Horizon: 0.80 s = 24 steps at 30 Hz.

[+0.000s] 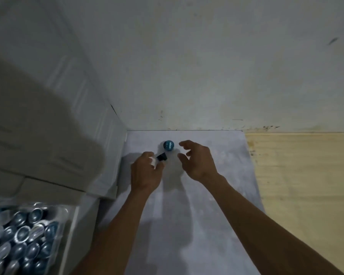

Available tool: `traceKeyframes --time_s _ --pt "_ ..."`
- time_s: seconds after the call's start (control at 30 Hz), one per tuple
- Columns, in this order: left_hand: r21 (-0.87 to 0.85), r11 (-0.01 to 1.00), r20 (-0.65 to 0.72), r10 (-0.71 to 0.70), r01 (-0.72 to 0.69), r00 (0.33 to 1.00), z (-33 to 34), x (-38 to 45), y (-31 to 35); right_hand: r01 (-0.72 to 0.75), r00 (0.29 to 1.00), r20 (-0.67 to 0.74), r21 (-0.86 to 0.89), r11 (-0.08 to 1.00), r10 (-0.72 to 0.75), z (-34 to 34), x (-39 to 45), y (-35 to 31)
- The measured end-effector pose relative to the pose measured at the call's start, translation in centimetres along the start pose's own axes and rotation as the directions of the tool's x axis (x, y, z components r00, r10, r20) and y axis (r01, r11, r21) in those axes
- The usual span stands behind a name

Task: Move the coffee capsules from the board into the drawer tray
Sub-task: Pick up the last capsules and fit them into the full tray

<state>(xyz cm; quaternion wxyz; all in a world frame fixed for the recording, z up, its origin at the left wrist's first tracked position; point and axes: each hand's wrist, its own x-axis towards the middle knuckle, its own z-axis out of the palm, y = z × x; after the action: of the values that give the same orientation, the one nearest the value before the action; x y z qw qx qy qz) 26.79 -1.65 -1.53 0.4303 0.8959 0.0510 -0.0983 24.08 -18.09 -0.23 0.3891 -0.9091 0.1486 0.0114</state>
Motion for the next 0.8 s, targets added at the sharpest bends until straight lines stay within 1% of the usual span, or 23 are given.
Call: traceKeyframes --time_s 0.07,0.13,0.2,0.3,0.4,0.47,0.57,0.6,0.67,0.8 --pt "0.015 1.000 -0.018 -0.022 0.022 1.000 1.5 1.5 -0.5 0.036 0.998 0.044 -0.039 0.999 -0.035 1.4 2.0 0.6" --pt "0.028 0.999 -0.028 -0.036 0.037 0.999 2.8 2.5 -1.1 0.110 0.990 0.094 -0.058 0.992 -0.104 2.7 3.6 1.3" --pt "0.047 0.999 -0.044 -0.018 0.020 0.999 3.8 2.9 -1.6 0.196 0.974 0.138 -0.101 0.975 -0.181 4.0 4.6 2.0" --pt "0.051 0.998 -0.072 0.026 -0.022 0.997 4.6 3.4 -2.2 0.259 0.958 0.167 -0.170 0.951 -0.231 5.4 5.7 3.0" --pt "0.058 0.996 -0.100 0.070 -0.064 0.993 5.2 3.9 -3.0 0.301 0.952 0.121 -0.204 0.931 -0.281 6.1 6.1 3.7" --pt "0.030 0.995 -0.124 0.101 -0.098 0.987 5.6 3.7 -3.6 0.318 0.948 0.083 -0.195 0.928 -0.308 6.3 6.1 4.2" --pt "0.033 0.988 -0.163 0.154 -0.151 0.975 6.2 3.0 -4.8 0.348 0.937 0.025 -0.182 0.920 -0.350 6.7 5.7 5.3" --pt "0.006 0.987 -0.174 0.161 -0.163 0.971 6.4 2.9 -5.2 0.356 0.932 0.002 -0.183 0.916 -0.362 6.9 5.5 5.6" --pt "-0.037 0.980 -0.196 0.186 -0.197 0.963 6.6 2.7 -6.0 0.362 0.926 -0.044 -0.189 0.913 -0.376 7.4 5.3 6.1" --pt "-0.030 0.964 -0.226 0.253 -0.266 0.941 6.6 2.6 -6.1 0.368 0.911 -0.120 -0.198 0.908 -0.395 8.3 5.1 6.7"
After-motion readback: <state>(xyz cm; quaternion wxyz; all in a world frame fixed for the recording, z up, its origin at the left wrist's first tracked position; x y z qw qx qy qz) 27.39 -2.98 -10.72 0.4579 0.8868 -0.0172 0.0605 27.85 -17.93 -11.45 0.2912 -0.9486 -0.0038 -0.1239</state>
